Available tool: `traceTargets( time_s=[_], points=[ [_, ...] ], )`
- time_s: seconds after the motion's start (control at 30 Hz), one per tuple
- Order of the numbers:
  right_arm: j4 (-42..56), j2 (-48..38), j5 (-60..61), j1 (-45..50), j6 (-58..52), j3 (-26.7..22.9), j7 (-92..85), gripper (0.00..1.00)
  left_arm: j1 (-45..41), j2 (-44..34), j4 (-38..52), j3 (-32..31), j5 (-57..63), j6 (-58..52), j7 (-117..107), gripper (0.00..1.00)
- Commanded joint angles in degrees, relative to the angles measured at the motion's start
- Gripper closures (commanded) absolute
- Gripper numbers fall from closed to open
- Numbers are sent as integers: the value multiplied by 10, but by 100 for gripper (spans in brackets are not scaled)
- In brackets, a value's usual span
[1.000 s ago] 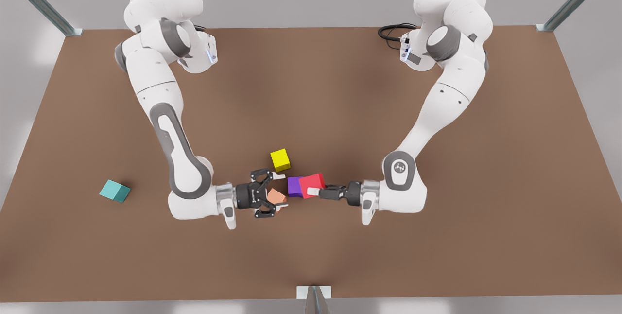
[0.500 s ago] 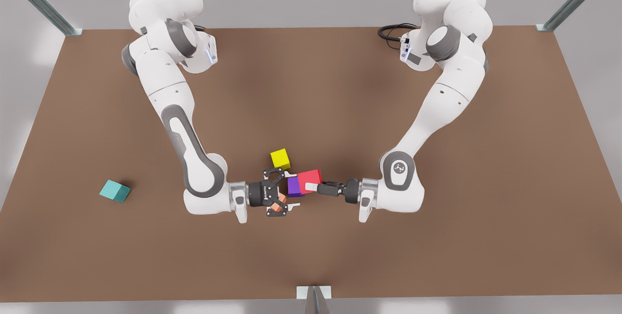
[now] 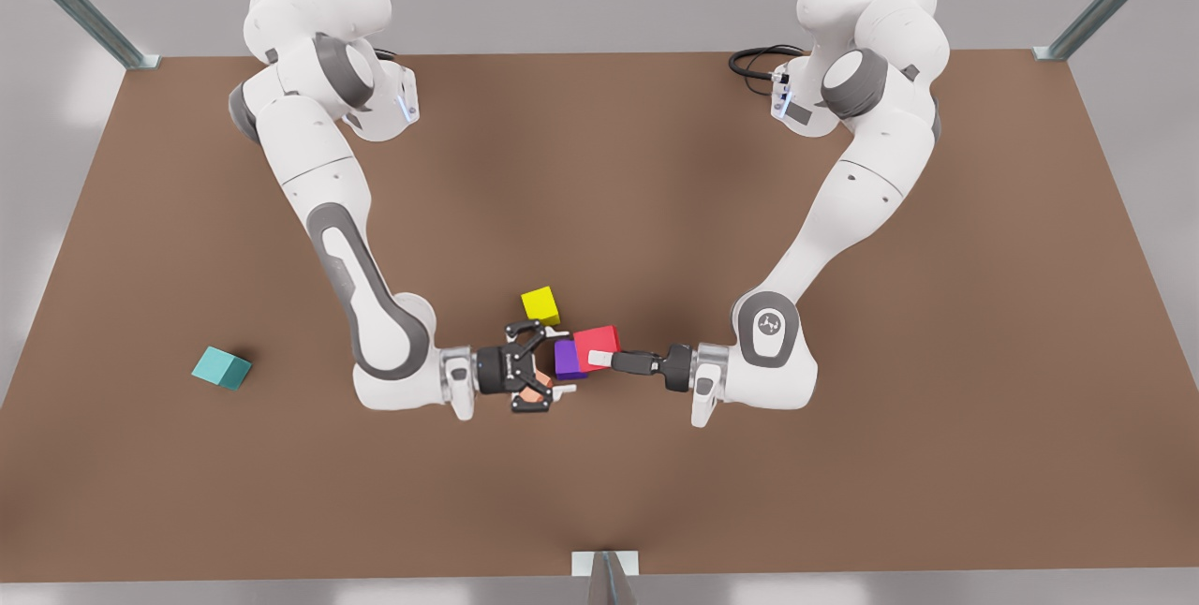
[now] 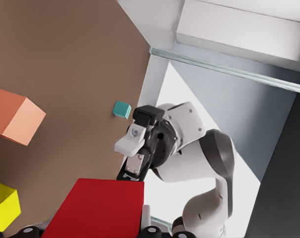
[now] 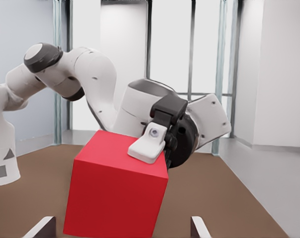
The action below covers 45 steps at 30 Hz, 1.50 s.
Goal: Pick up red wooden cube and pass to hand red wooden cube and place in blue wooden cube
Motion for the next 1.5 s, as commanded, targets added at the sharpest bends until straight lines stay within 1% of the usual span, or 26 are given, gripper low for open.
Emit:
traceTargets(
  time_s=[0.0, 0.5, 0.53, 0.57, 0.6, 0.63, 0.7, 0.73, 0.77, 0.83, 0.93, 1.0, 1.03, 1.07, 1.1, 1.13, 1.17, 1.2, 1.23, 1.27, 1.3, 1.33, 1.37, 1.4, 1.43, 1.47],
  points=[
    [-1, -1, 5, 1, -4, 2, -85, 0, 0, -1, 0, 0, -5, -1, 42, 37],
    [0, 4, 48, 35, 23, 2, -78, 0, -4, 1, 0, 0, -7, 1, 40, 37],
    [0, 4, 48, 35, 23, 2, -78, 10, -5, 1, 0, 0, -7, 2, 40, 37],
    [0, 4, 48, 35, 23, 1, -78, 34, -5, 2, 0, 0, -7, 2, 40, 37],
    [0, 4, 46, 35, 23, 1, -79, 54, -5, 1, 0, 0, -7, 2, 40, 37],
    [0, 4, 46, 35, 23, 1, -78, 57, -5, 1, 0, 0, -7, 2, 40, 37],
    [0, 4, 46, 35, 23, 2, -78, 57, -5, 1, 0, 0, -7, 2, 40, 37],
    [0, 4, 46, 35, 23, 2, -78, 57, -5, 1, 0, 0, -8, 2, 40, 33],
    [0, 4, 46, 35, 23, 1, -78, 57, -5, 0, 0, 0, -7, 1, 40, 0],
    [0, 4, 46, 35, 23, 2, -78, 57, -5, -3, 0, 0, -2, 0, 39, 0],
    [0, 4, 42, 35, 23, 1, -77, 56, 37, -12, 0, 0, 70, -44, 3, 0],
    [0, 4, 32, 33, 22, 0, -78, 56, 146, -13, 4, -2, 117, -214, 3, 0],
    [-1, 3, 27, 33, 21, -5, -78, 56, 184, -30, 4, -1, 131, -261, 2, 0],
    [-1, 1, -26, 17, 12, -6, -67, 56, 233, -34, 5, -5, 163, -311, 2, 0],
    [-16, 0, -121, -22, -15, -6, -59, 56, 263, -69, 6, -4, 222, -338, 2, 0],
    [-21, -4, -247, -65, -51, -6, -45, 56, 264, -150, 6, -5, 414, -341, 2, 0],
    [-20, -18, -390, -113, -107, -7, 14, 56, 251, -196, 5, -18, 573, -378, 2, 0],
    [-20, -42, -493, -138, -132, -19, 58, 57, 247, -216, 5, -34, 660, -414, 1, 0],
    [-14, -70, -576, -147, -146, -60, 116, 56, 250, -243, 5, -51, 718, -459, -24, 0],
    [-10, -90, -639, -147, -150, -96, 146, 57, 244, -281, 5, -52, 741, -486, -102, 0],
    [-4, -106, -699, -147, -150, -111, 178, 57, 243, -288, 2, -56, 752, -511, -134, 0],
    [16, -107, -754, -147, -149, -113, 195, 57, 241, -302, -10, -56, 743, -537, -140, 0],
    [26, -107, -788, -143, -146, -132, 196, 57, 80, -431, -120, 205, 615, -486, -113, 0],
    [28, -107, -810, -141, -136, -150, 198, 57, -73, -551, -285, 385, 555, -386, -110, 0],
    [28, -107, -836, -142, -114, -151, 204, 57, -72, -532, -276, 371, 557, -407, -109, 0],
    [31, -107, -853, -141, -98, -165, 204, 57, -67, -528, -271, 370, 554, -407, -109, 0]
  ],
)
